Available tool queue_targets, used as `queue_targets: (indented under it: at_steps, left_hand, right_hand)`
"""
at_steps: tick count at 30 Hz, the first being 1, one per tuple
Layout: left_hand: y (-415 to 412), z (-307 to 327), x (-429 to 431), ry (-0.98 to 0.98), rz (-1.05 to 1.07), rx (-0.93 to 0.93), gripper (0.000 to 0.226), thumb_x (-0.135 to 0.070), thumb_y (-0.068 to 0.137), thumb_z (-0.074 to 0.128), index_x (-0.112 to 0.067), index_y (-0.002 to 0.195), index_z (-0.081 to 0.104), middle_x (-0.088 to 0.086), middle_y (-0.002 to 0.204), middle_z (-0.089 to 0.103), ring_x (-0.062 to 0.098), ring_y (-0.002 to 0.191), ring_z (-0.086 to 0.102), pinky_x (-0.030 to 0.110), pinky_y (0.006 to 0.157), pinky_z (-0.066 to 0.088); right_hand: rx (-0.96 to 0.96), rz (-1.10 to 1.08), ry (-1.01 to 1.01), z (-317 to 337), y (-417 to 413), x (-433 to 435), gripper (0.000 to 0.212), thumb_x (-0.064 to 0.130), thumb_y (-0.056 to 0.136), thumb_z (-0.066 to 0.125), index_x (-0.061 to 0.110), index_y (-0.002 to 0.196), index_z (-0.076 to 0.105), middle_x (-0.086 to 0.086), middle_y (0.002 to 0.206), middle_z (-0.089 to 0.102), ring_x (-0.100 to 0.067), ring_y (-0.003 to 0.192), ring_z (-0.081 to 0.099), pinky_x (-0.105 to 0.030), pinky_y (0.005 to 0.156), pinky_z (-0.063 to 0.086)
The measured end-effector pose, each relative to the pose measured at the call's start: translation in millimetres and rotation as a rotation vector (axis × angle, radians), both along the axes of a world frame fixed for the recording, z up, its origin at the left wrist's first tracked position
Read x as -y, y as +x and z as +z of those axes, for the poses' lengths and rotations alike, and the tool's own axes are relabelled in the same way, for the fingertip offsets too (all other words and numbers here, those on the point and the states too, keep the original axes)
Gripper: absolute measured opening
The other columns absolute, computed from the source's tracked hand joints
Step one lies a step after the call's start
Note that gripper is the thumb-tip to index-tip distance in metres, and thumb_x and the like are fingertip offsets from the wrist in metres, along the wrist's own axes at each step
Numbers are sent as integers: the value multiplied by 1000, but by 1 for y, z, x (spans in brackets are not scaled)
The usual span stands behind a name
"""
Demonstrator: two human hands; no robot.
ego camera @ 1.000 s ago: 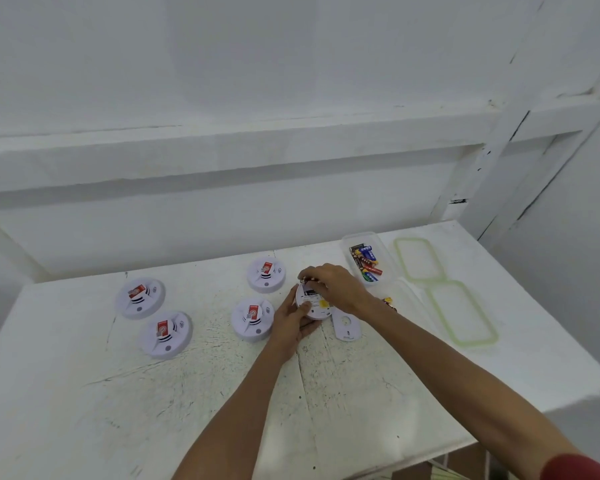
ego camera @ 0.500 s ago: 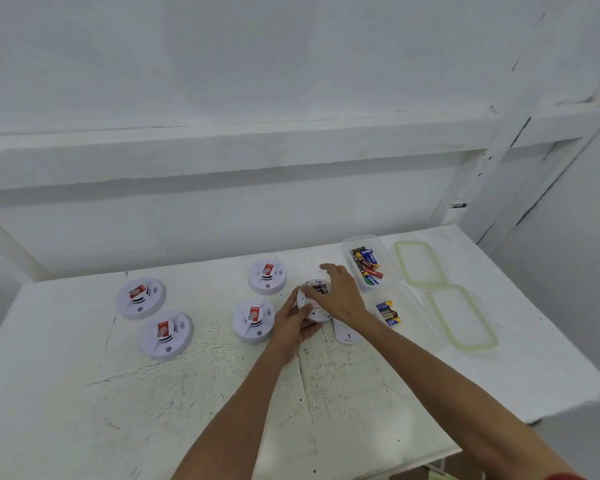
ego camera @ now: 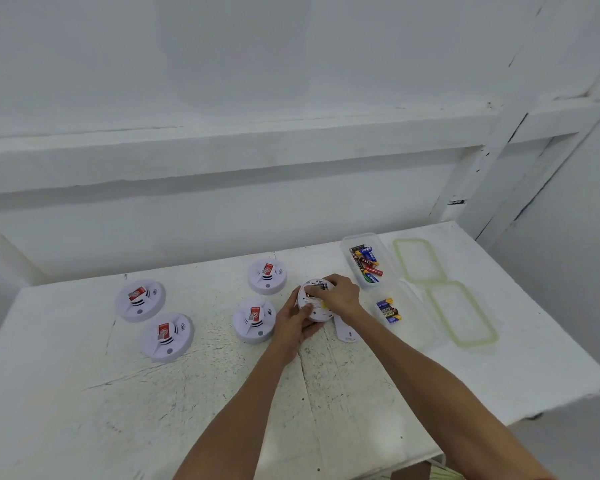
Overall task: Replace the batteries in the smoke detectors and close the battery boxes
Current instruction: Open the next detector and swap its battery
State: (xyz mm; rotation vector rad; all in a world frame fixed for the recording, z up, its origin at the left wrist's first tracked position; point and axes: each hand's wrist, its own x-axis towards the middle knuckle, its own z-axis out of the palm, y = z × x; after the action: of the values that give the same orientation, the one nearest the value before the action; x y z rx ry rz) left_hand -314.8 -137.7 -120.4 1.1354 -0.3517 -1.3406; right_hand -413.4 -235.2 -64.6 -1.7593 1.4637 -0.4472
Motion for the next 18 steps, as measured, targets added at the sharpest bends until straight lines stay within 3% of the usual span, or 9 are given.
queue_targets:
  at_steps: [3, 5, 8, 11, 14, 18]
  left_hand:
    - [0, -1, 1, 13, 4, -8, 54, -9, 102, 61, -24, 153, 48, 11, 134, 70, 30, 114, 73, 44, 92, 62]
    - [0, -2, 1, 15, 14, -21, 53, -8, 102, 61, -23, 152, 49, 12, 133, 70, 31, 113, 73, 44, 90, 63]
    - [-1, 0, 0, 14, 13, -21, 50, -6, 102, 61, -23, 149, 52, 11, 131, 71, 32, 115, 72, 41, 88, 64]
    - [-1, -2, 1, 3, 8, 1, 47, -7, 102, 61, -22, 147, 54, 11, 131, 71, 33, 115, 72, 41, 85, 63]
    - [-2, 1, 1, -5, 1, 14, 44, -7, 102, 60, -24, 143, 56, 11, 131, 72, 33, 115, 72, 40, 84, 64]
    - [-2, 3, -1, -10, -15, 17, 42, -6, 103, 59, -25, 141, 57, 11, 131, 71, 34, 117, 71, 38, 83, 64]
  right_hand:
    - [8, 5, 29, 5, -4, 4, 36, 47, 76, 79, 18, 97, 72, 6, 88, 69, -12, 80, 63, -25, 72, 51]
    - [-33, 34, -10, 7, -4, 5, 27, 37, 90, 67, 14, 102, 73, -1, 99, 73, -18, 89, 67, -33, 81, 53]
    - [-159, 5, -118, 4, -8, -3, 31, 20, 103, 40, 5, 117, 63, -15, 115, 69, -31, 105, 63, -35, 85, 47]
    - [-226, -42, -138, -4, -18, -21, 41, 10, 97, 45, 3, 137, 48, -17, 131, 60, -32, 121, 55, -37, 95, 46]
    - [-301, -12, -184, -18, -29, -40, 47, 15, 95, 50, 4, 140, 41, -16, 140, 49, -31, 130, 43, -39, 102, 42]
    - [-427, -18, -234, -29, -40, -57, 58, 34, 93, 54, 9, 142, 35, -12, 133, 50, -32, 122, 44, -42, 89, 48]
